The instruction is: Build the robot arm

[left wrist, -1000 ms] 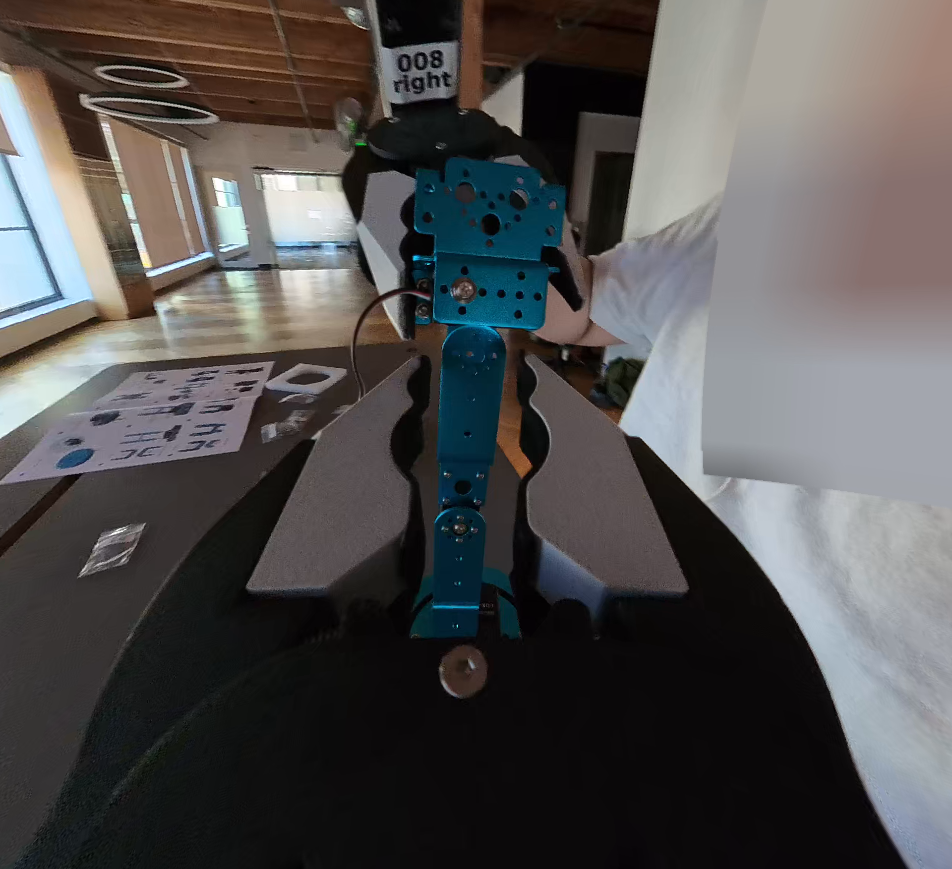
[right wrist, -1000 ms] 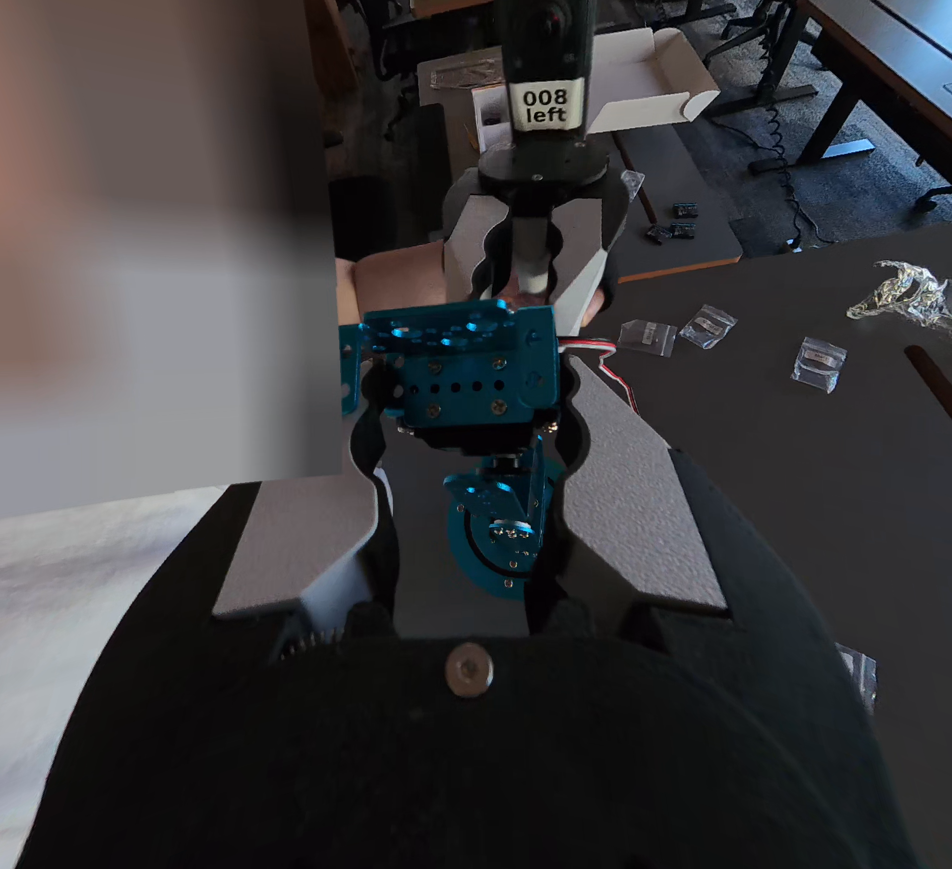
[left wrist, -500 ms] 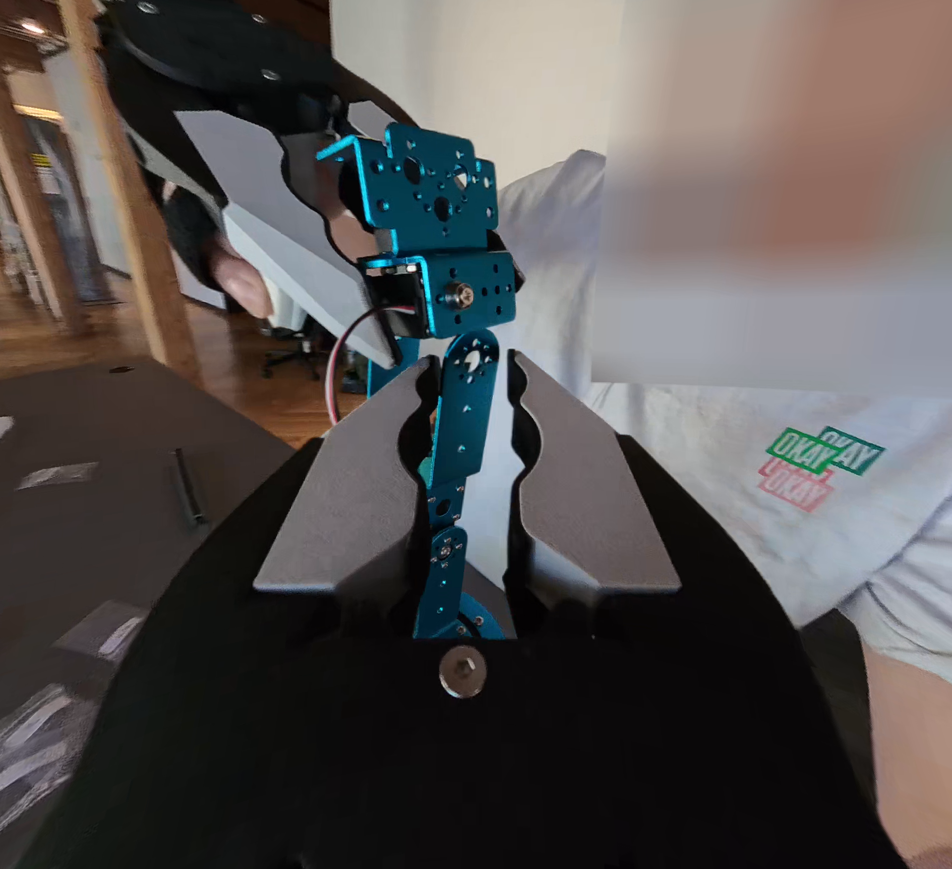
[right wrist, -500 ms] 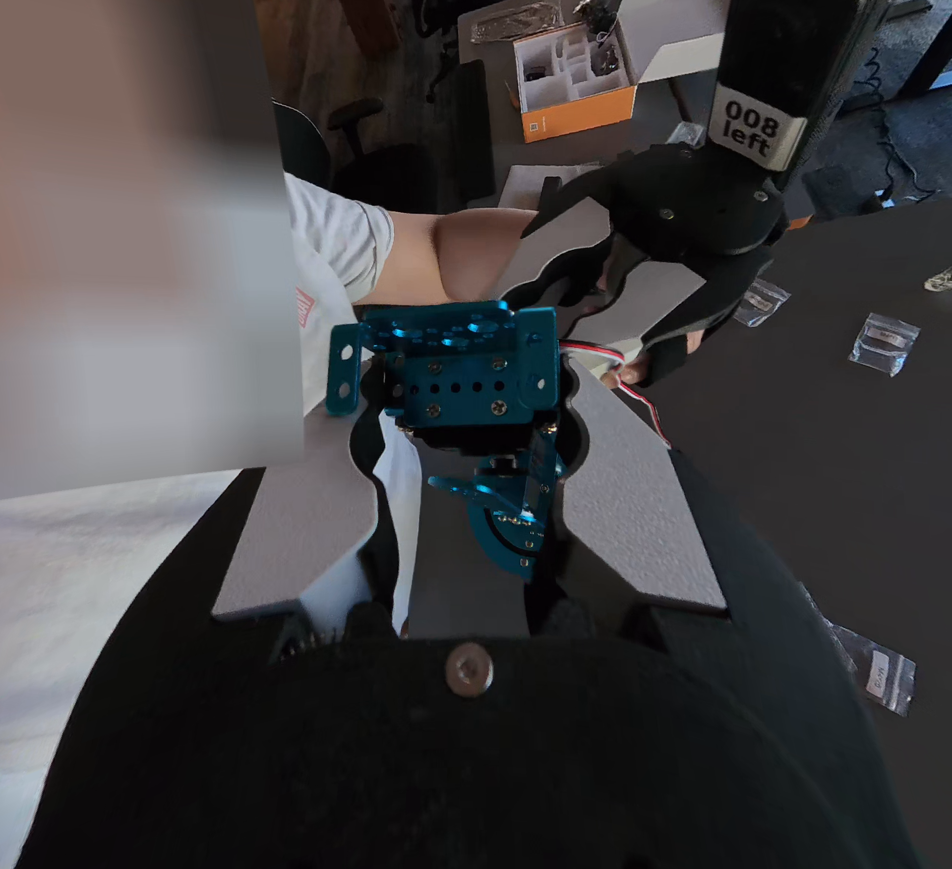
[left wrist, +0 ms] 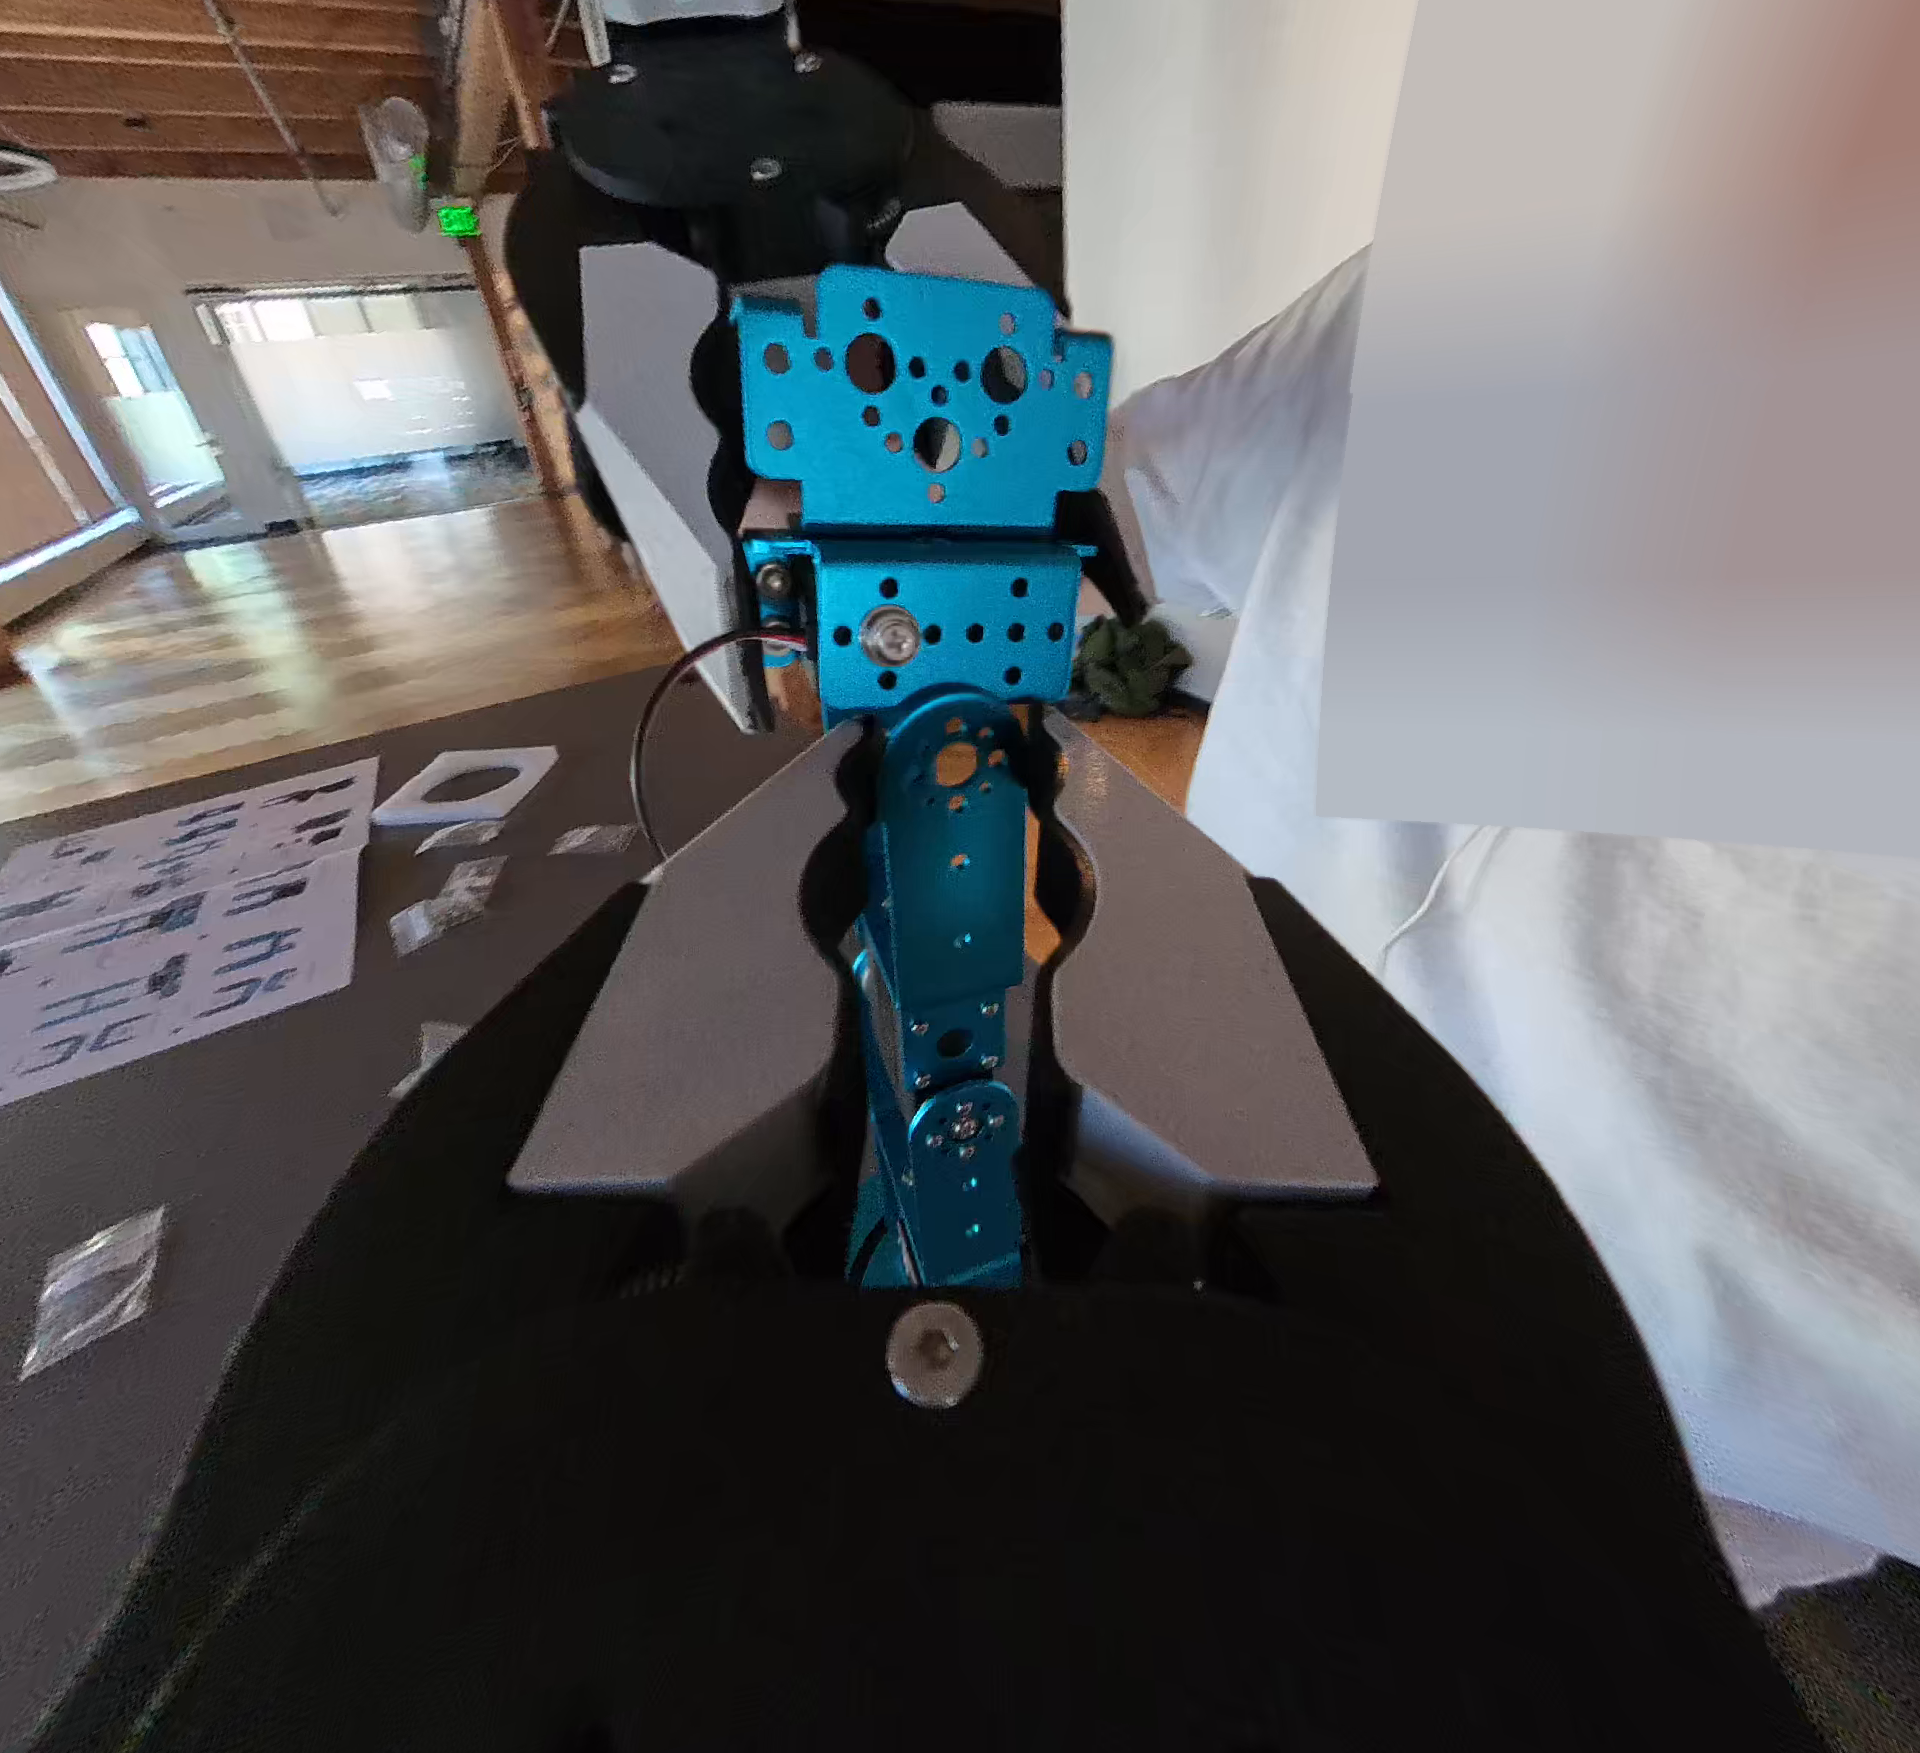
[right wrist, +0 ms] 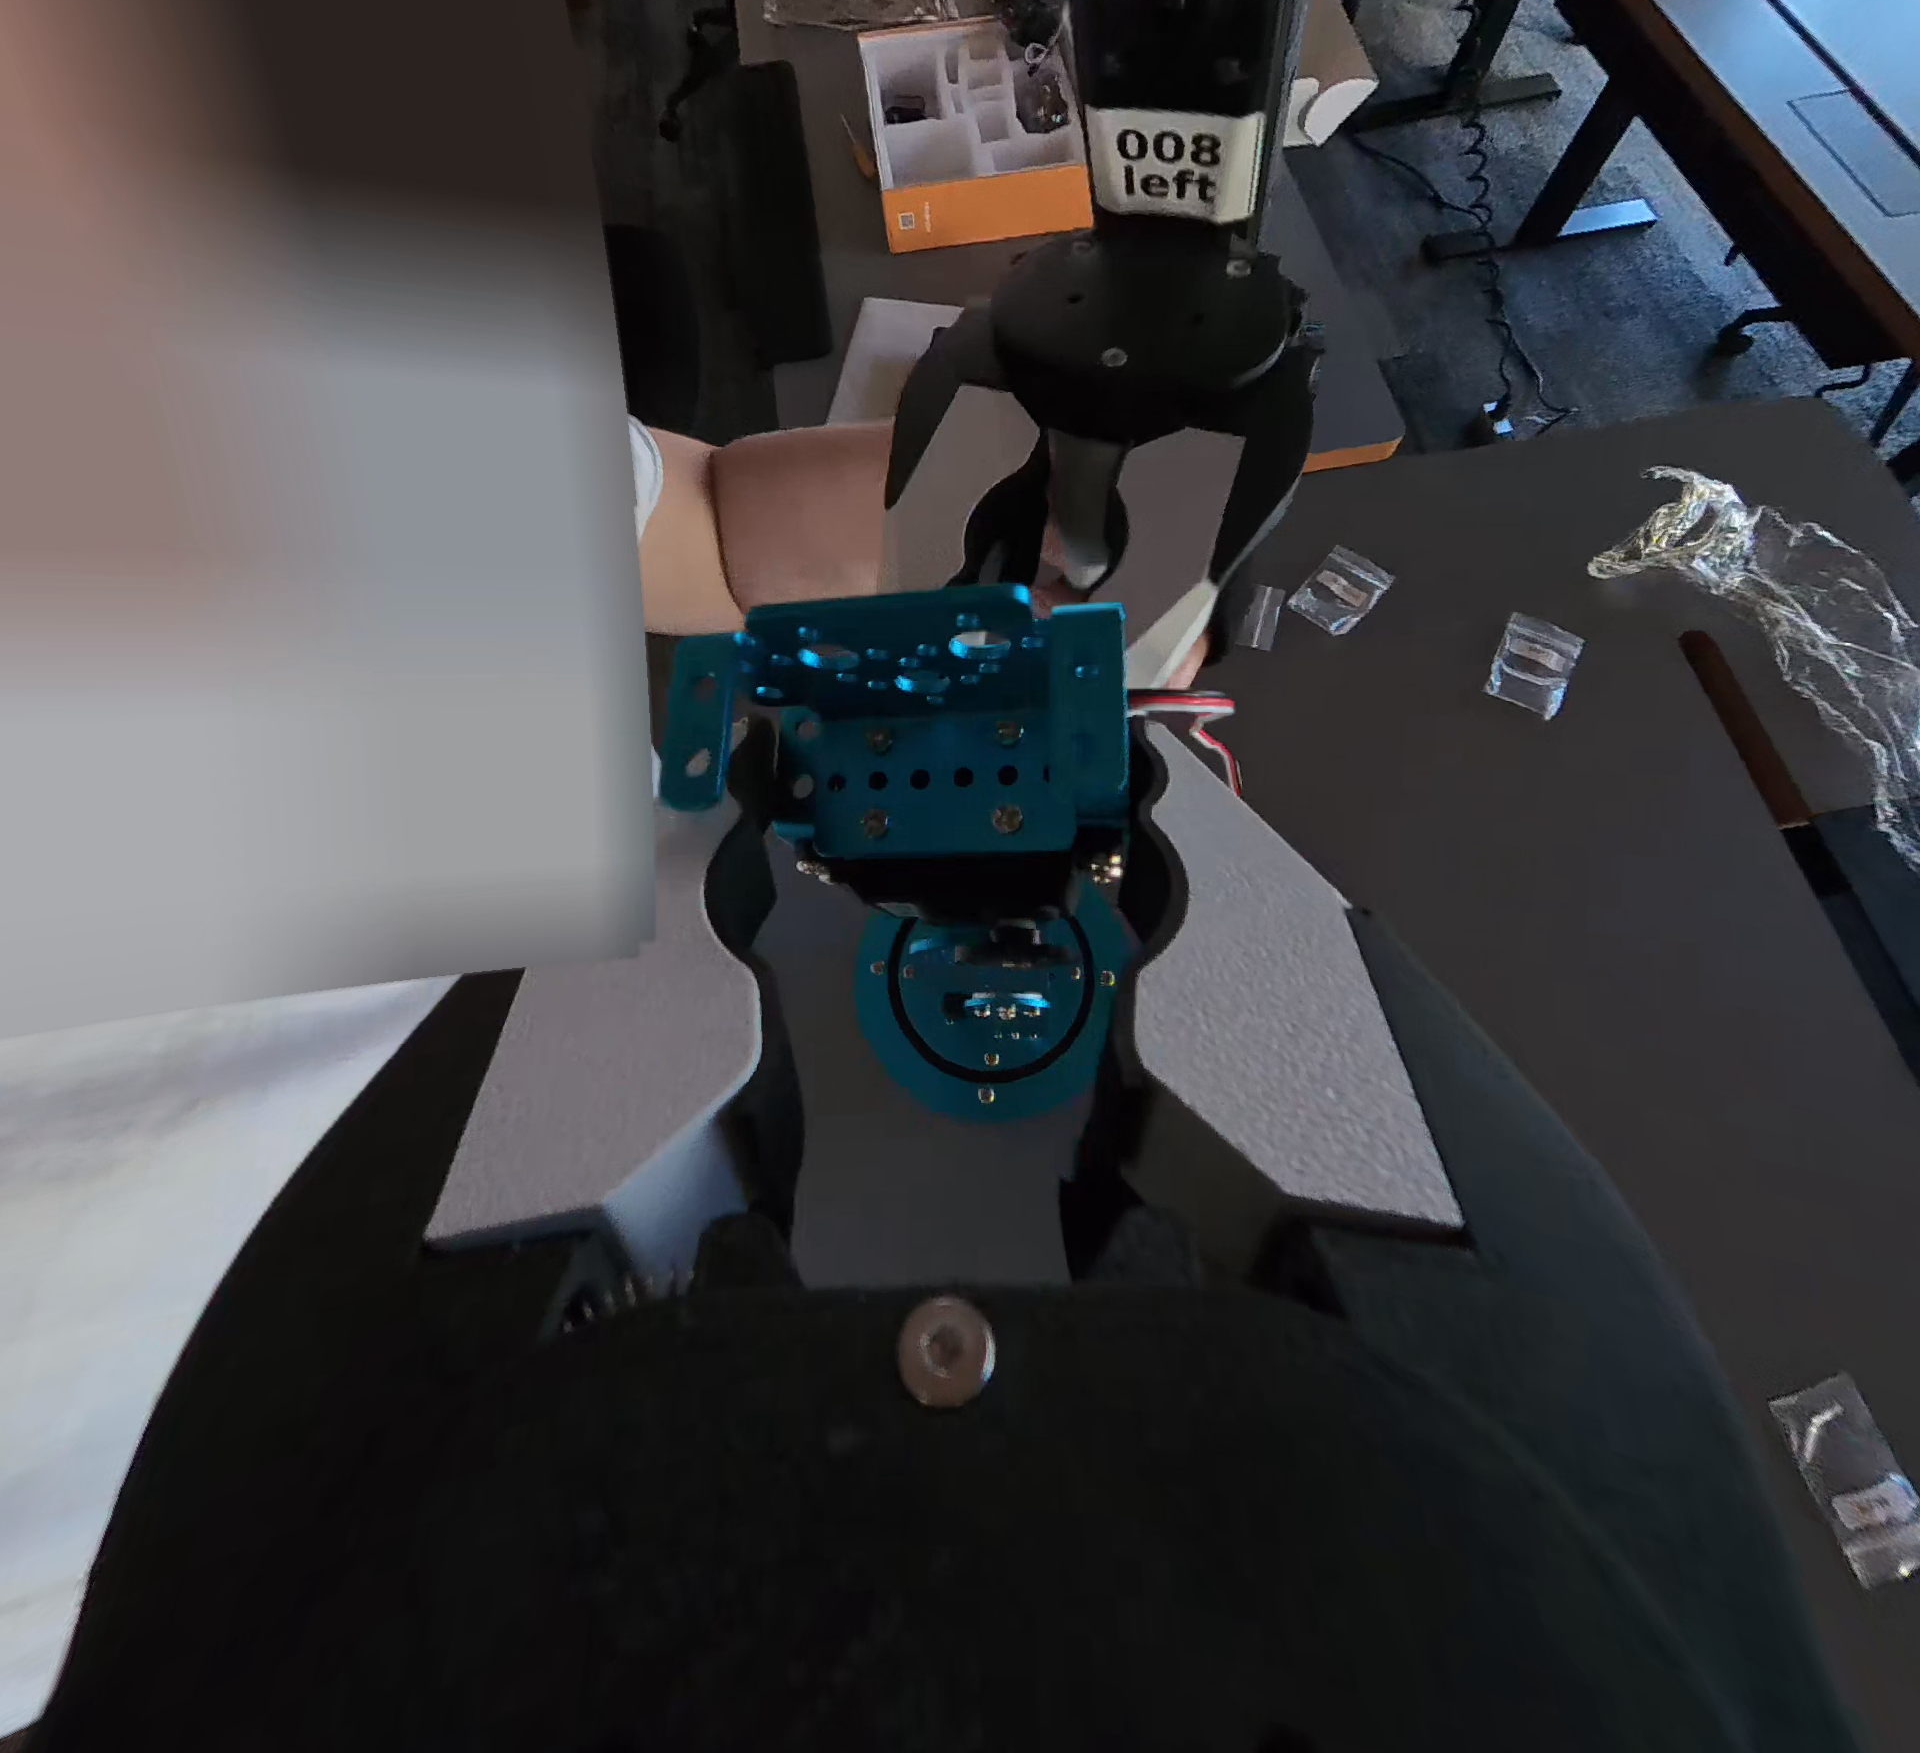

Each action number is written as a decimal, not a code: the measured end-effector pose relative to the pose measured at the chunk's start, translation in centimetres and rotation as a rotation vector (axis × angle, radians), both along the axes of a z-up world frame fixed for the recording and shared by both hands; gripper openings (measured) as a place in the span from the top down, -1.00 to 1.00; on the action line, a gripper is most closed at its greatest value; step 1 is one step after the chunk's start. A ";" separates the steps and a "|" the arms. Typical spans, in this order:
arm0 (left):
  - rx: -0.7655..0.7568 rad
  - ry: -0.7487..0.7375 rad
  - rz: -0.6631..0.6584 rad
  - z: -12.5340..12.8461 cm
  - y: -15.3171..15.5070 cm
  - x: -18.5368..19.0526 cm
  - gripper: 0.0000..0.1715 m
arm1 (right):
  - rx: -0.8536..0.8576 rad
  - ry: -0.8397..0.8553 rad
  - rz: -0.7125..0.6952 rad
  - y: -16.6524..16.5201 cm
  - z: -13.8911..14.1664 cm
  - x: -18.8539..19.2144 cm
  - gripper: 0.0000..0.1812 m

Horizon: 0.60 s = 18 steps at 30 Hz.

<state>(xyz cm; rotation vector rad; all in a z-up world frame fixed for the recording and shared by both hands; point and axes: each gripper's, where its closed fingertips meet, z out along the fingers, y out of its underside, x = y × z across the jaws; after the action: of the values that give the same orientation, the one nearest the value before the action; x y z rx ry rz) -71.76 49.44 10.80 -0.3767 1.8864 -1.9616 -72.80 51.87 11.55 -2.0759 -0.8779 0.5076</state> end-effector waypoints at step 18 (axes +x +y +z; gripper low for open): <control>0.020 0.051 0.042 -0.7 0.8 -0.7 0.72 | 0.057 -0.055 0.040 -0.1 -0.3 -0.5 0.27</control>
<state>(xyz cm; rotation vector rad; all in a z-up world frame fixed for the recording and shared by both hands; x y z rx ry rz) -72.45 50.28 10.08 -0.4613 1.9124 -1.9211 -73.30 51.75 11.29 -2.0321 -0.9571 0.4428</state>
